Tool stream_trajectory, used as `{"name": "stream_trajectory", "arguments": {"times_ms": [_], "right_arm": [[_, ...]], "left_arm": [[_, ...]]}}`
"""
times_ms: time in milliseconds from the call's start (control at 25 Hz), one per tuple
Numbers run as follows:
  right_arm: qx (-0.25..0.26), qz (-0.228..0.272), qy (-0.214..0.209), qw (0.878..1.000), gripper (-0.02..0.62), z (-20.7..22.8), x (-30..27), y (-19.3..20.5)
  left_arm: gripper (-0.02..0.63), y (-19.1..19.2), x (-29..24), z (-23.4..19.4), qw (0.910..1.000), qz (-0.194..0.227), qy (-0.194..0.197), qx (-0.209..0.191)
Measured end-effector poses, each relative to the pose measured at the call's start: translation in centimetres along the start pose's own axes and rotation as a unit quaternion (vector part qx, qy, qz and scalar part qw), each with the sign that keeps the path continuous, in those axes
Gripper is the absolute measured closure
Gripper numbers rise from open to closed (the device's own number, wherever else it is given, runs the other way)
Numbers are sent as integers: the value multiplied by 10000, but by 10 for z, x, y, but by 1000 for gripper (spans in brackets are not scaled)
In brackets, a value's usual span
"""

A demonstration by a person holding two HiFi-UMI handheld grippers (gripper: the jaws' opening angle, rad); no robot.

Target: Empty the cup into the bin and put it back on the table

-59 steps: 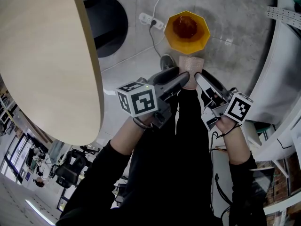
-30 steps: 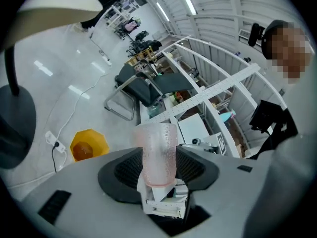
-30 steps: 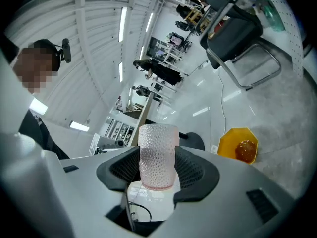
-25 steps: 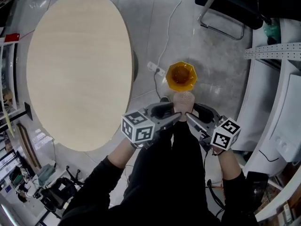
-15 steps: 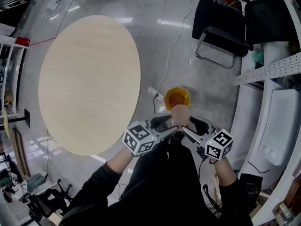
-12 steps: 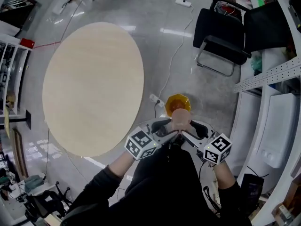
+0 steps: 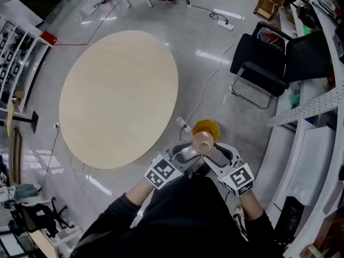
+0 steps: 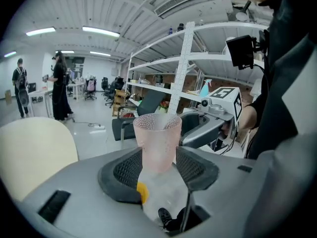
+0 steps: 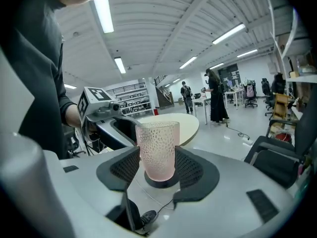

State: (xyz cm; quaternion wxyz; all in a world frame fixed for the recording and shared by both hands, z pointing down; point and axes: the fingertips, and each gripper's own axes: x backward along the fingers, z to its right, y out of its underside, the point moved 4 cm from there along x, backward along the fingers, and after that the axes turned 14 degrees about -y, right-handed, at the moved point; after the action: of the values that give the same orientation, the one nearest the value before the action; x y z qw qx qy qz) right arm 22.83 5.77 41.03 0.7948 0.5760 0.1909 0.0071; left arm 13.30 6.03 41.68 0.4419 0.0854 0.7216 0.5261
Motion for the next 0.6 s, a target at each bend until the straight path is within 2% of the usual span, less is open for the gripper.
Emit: {"name": "stream_trajectory", "arguments": {"times_ms": [200,480,600], "right_arm": [[380,-118,-196,9990,365,-15,-17,-14],[768,-318,-465,9955,365,-38,-68,-25],[937,-404,-647,9927,365,-49,-97,-29]], "left_arm": [[382,1,26,-7,9985,58,-505,-213],[382,25,64,-37,9945,153,-1036,-49],[382,41,84,-55,9921,243,-1220,138]]}}
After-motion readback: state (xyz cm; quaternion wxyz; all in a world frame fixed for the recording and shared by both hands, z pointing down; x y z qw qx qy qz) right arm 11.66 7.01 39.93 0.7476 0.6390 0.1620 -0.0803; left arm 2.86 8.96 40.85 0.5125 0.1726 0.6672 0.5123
